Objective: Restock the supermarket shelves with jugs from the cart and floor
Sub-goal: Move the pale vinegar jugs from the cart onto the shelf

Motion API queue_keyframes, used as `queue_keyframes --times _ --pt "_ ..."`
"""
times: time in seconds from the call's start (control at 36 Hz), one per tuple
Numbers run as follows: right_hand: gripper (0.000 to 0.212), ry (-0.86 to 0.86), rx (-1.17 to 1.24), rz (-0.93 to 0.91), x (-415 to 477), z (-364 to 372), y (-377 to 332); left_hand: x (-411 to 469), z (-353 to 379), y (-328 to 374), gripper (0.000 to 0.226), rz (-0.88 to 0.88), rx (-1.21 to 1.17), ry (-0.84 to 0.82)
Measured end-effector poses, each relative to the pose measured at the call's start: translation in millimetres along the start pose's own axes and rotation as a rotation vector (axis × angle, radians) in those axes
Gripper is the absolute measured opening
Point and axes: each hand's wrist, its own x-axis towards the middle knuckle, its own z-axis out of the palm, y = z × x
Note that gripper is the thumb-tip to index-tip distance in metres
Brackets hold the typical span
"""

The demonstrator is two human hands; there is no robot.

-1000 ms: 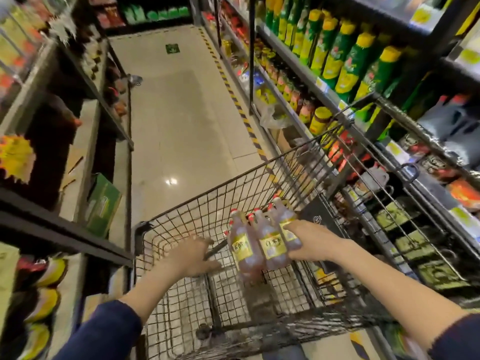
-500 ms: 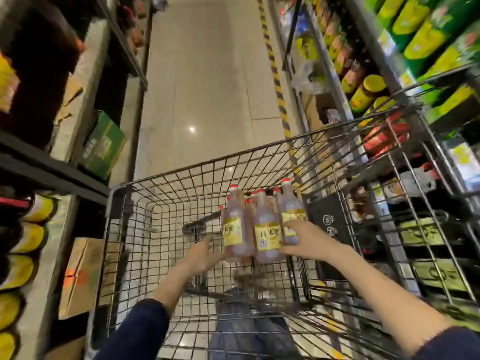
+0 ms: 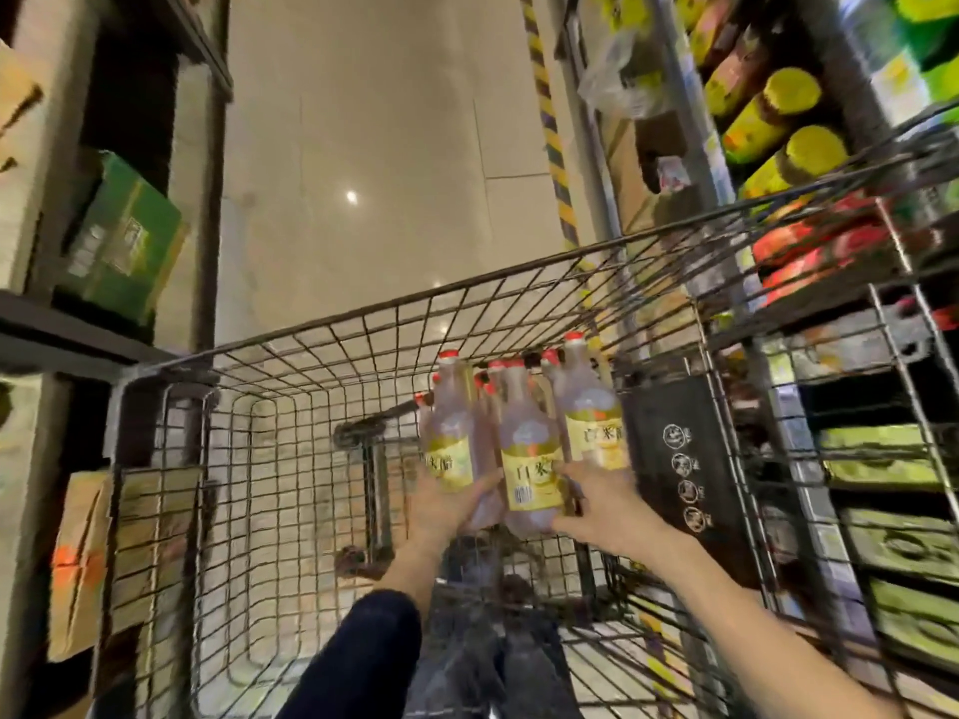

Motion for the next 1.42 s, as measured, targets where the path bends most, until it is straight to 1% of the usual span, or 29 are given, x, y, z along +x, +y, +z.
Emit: queue_keyframes --times 0.03,0.06,0.08,0.17,0.22,0.25,0.28,0.33,0.36,0.39,0.47,0.61,0.67,0.78,0.89,0.94,1.0,1.08,1.11,1.17,1.22,1.25,1.36,1.42 --pt "0.069 0.004 -0.002 0.005 2 1 1 -3 2 4 0.082 0.017 -0.048 0.007" --pt "0.069 0.008 -0.002 0.009 3 2 1 0 4 3 0.077 0.036 -0.083 0.004" --pt "0.069 0.017 0.002 0.016 4 2 2 7 7 0 0.078 0.047 -0.106 0.006" --pt "0.07 0.04 0.013 0.04 6 4 2 26 10 -11 0.102 0.029 -0.097 0.047" --pt "0.07 0.042 0.033 0.051 8 6 1 45 13 -24 0.103 0.05 -0.132 0.034" --pt "0.068 0.045 0.045 0.051 8 7 0 43 11 -23 0.098 0.062 -0.143 0.017" --pt "0.064 0.053 0.047 0.05 8 8 -1 27 3 -12 0.089 0.076 -0.164 -0.004" --pt "0.056 0.09 0.045 0.047 9 10 -3 10 -7 -2 0.059 0.087 -0.189 -0.066" --pt "0.052 0.107 0.057 0.053 10 11 -3 6 -10 1 0.05 0.086 -0.19 -0.091" --pt "0.05 0.121 0.072 0.064 11 12 -4 5 -13 1 0.048 0.087 -0.199 -0.111" --pt "0.048 0.146 0.089 0.134 18 18 -3 4 -23 -3 0.068 0.052 -0.241 -0.136" --pt "0.051 0.221 0.074 0.245 30 27 -8 -6 -40 -15 0.06 -0.007 -0.35 -0.189" --pt "0.054 0.248 -0.011 0.282 36 31 -11 -12 -48 -20 0.054 -0.023 -0.397 -0.211" --pt "0.066 0.252 -0.171 0.372 45 37 -21 -18 -61 -33 0.051 -0.012 -0.457 -0.241" --pt "0.083 0.267 -0.229 0.416 48 43 -31 -22 -69 -41 0.058 -0.002 -0.487 -0.267" --pt "0.089 0.256 -0.192 0.431 50 49 -37 -23 -72 -43 0.055 0.011 -0.488 -0.275" --pt "0.089 0.222 -0.115 0.453 53 54 -44 -23 -74 -46 0.056 0.012 -0.499 -0.291" --pt "0.086 0.187 -0.014 0.471 61 58 -54 -24 -78 -48 0.075 0.01 -0.491 -0.296" --pt "0.089 0.176 0.034 0.484 65 60 -55 -23 -79 -49 0.074 0.013 -0.486 -0.293" --pt "0.097 0.151 0.13 0.515 69 62 -57 -24 -80 -51 0.062 0.018 -0.496 -0.282" --pt "0.099 0.163 0.201 0.523 72 64 -57 -26 -81 -51 0.051 0.023 -0.505 -0.269" --pt "0.098 0.177 0.231 0.52 72 66 -55 -27 -82 -51 0.049 0.023 -0.508 -0.262" --pt "0.092 0.206 0.333 0.508 68 67 -52 -32 -85 -55 0.061 0.016 -0.503 -0.256" --pt "0.088 0.189 0.361 0.489 66 66 -50 -36 -86 -56 0.058 0.014 -0.491 -0.243"
